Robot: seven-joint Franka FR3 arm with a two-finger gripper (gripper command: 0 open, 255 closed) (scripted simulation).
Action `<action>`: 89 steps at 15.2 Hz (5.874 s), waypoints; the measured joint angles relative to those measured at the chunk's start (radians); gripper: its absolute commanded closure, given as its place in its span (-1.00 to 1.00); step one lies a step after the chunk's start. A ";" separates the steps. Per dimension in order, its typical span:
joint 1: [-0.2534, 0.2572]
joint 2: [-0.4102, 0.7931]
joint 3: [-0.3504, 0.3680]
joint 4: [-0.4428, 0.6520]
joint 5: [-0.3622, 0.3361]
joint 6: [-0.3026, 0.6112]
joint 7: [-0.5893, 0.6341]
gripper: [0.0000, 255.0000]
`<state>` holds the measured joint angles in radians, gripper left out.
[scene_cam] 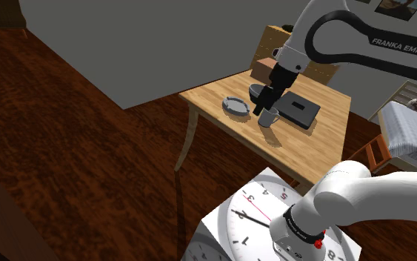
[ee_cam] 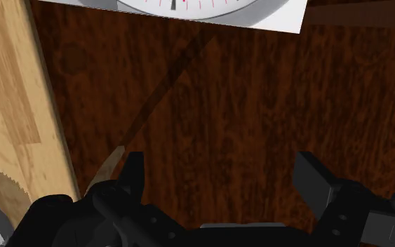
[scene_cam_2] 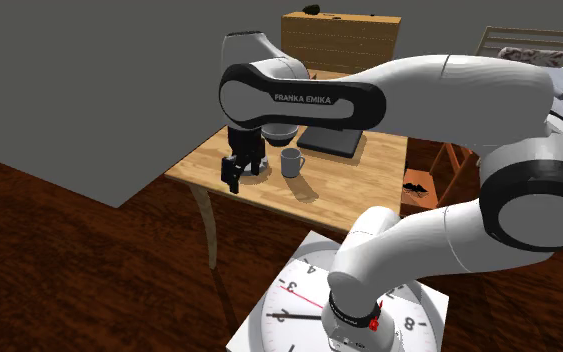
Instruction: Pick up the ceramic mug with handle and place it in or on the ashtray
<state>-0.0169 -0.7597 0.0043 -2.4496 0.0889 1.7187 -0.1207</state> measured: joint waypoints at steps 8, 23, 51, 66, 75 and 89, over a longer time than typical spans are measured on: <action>-0.054 0.086 -0.115 -0.004 -0.072 0.076 -0.129 -1.00; -0.138 0.473 -0.392 0.170 -0.126 0.267 -0.461 -1.00; -0.306 1.137 -0.520 0.624 0.177 0.372 -0.886 -1.00; -0.303 1.128 -0.523 0.627 0.171 0.361 -0.881 1.00; -0.295 1.080 -0.536 0.686 0.137 0.263 -0.855 1.00; -0.279 1.136 -0.515 0.908 0.148 0.100 -0.779 1.00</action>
<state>-0.2963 0.3764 -0.5108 -1.5418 0.2366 1.8189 -0.8993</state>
